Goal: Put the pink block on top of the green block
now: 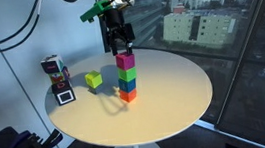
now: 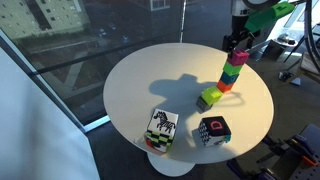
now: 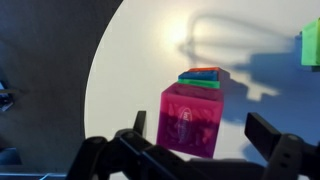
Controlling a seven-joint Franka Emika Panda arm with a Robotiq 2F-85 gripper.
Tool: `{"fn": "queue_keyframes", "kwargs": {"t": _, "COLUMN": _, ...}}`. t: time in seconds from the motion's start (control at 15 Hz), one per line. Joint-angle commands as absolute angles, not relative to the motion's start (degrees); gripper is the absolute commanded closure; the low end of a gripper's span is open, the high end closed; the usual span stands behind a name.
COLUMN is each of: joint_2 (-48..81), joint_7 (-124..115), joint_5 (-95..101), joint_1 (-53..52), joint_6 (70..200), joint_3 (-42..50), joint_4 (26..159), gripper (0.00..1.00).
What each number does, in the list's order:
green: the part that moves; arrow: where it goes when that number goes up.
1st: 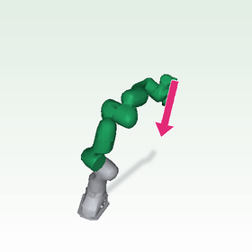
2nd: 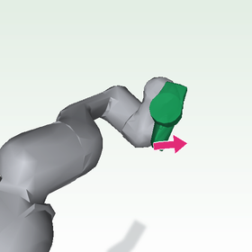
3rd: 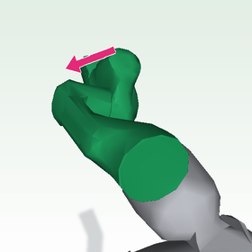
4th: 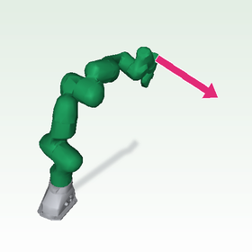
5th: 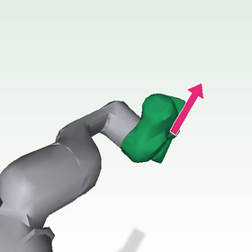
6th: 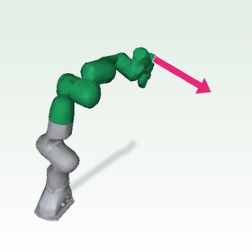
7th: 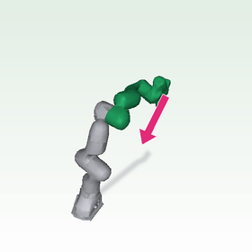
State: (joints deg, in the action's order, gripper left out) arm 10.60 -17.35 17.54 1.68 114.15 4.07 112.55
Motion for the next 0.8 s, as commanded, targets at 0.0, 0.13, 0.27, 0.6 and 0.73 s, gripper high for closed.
{"fn": "queue_keyframes", "kwargs": {"t": 0.0, "joint_2": 8.70, "joint_7": -13.36, "joint_5": 14.11, "joint_1": 2.01, "joint_6": 113.04, "joint_3": 3.87, "joint_4": 112.33, "gripper": 0.00}}
{"fn": "queue_keyframes", "kwargs": {"t": 0.13, "joint_2": 7.76, "joint_7": -11.62, "joint_5": 12.20, "joint_1": 2.10, "joint_6": 112.94, "joint_3": 3.76, "joint_4": 112.64, "gripper": 0.00}}
{"fn": "queue_keyframes", "kwargs": {"t": 0.27, "joint_2": 6.75, "joint_7": -10.18, "joint_5": 10.83, "joint_1": 2.05, "joint_6": 112.81, "joint_3": 3.66, "joint_4": 112.95, "gripper": 0.00}}
{"fn": "queue_keyframes", "kwargs": {"t": 0.6, "joint_2": 3.54, "joint_7": -7.56, "joint_5": 8.22, "joint_1": 1.88, "joint_6": 112.82, "joint_3": 3.23, "joint_4": 114.33, "gripper": 0.00}}
{"fn": "queue_keyframes", "kwargs": {"t": 0.73, "joint_2": 2.00, "joint_7": -6.29, "joint_5": 7.08, "joint_1": 1.82, "joint_6": 112.21, "joint_3": 2.94, "joint_4": 115.15, "gripper": 0.00}}
